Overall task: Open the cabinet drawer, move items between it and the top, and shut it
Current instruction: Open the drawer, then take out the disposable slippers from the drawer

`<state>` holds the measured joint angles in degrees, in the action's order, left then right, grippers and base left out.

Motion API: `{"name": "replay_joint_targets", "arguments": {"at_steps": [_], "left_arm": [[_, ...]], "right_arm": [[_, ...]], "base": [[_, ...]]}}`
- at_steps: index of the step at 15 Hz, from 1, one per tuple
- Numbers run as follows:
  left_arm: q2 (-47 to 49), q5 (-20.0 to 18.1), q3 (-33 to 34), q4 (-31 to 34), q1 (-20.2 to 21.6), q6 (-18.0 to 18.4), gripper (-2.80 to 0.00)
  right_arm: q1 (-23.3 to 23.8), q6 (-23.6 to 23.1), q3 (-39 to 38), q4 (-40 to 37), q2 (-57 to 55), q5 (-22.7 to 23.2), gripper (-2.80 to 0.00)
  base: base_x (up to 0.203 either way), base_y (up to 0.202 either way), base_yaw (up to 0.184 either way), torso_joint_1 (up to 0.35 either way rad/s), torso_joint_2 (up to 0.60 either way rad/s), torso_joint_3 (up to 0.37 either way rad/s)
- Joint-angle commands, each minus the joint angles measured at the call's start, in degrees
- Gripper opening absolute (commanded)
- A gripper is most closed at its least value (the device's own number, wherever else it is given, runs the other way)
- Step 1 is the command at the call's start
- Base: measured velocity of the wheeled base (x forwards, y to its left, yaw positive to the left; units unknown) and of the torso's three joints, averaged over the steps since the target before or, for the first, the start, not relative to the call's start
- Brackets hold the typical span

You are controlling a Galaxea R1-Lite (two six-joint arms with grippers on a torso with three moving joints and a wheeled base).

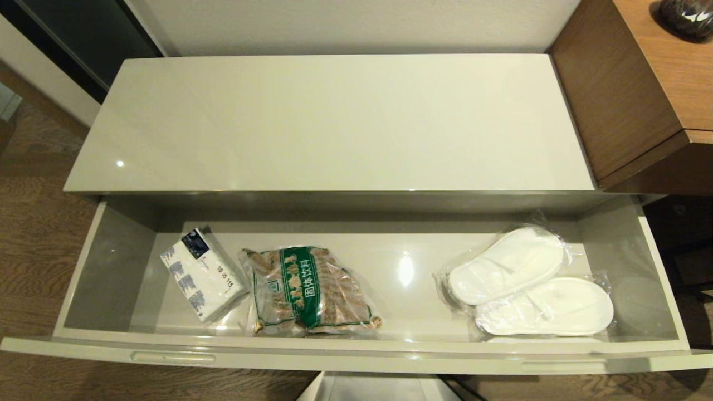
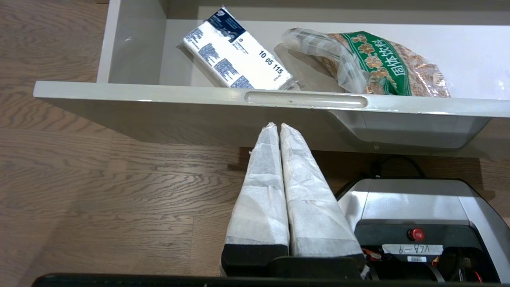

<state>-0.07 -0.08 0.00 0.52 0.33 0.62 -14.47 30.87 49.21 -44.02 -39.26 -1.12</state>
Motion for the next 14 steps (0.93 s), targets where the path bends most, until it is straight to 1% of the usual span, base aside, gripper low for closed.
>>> {"name": "replay_joint_targets", "arguments": {"at_steps": [1, 6, 12, 14], "left_arm": [[-0.01, -0.01, 0.00, 0.01, 0.02, -0.01, -2.80], [-0.01, -0.01, 0.00, 0.01, 0.09, -0.01, -2.80], [0.07, -0.01, 0.00, 0.01, 0.08, -0.01, -2.80], [-0.01, -0.01, 0.00, 0.01, 0.02, -0.01, -2.80]], "right_arm": [[-0.03, 0.16, 2.86, -0.37, 0.87, -0.02, -2.80], [-0.03, 0.40, 10.03, -4.51, -0.12, 0.66, -2.80], [-0.03, 2.25, 11.33, -3.13, -7.80, 1.13, -2.80], [-0.03, 2.39, 11.27, -2.08, -8.42, 3.49, -2.80]], "base": [[0.000, 0.000, 0.000, 0.000, 0.00, 0.000], [0.000, 0.000, 0.000, 0.000, 0.00, 0.000], [0.000, 0.000, 0.000, 0.000, 0.00, 0.000], [0.000, 0.000, 0.000, 0.000, 0.00, 0.000]]}}
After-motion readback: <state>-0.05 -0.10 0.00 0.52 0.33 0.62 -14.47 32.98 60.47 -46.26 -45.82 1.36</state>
